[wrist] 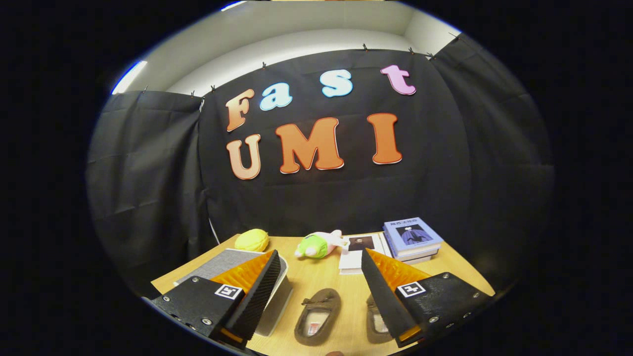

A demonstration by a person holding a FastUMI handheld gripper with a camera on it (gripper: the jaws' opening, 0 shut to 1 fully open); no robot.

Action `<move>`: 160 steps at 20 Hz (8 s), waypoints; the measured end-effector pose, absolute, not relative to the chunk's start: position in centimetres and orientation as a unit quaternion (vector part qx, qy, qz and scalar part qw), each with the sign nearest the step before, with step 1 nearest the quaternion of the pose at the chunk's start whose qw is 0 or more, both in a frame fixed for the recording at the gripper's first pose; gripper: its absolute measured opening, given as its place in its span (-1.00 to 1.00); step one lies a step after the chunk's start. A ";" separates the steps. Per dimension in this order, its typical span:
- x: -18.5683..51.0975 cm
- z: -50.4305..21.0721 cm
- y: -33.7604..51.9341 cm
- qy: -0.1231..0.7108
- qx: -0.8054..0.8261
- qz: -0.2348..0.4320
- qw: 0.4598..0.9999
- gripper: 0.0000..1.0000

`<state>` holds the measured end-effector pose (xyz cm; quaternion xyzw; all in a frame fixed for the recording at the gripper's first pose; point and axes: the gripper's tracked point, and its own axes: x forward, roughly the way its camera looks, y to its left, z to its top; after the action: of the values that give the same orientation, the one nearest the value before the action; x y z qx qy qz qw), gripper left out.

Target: Open the storage box then place both shoes into the box .Put the left shoe in first, then the right shoe, with the right side of both shoes facing outward in a uniform manner.

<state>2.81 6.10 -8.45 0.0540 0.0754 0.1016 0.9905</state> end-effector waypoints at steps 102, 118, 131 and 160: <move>8.2 -16.4 15.6 0.207 0.152 0.112 0.960 0.97; 3.9 -28.5 6.6 0.260 0.045 0.016 0.965 0.98; 5.3 -33.8 6.0 0.312 0.046 -0.020 0.949 0.56; 9.0 -24.3 8.0 0.247 0.119 -0.039 0.961 -0.98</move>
<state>8.98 8.03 -24.30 0.1194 0.2469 -0.0386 0.9609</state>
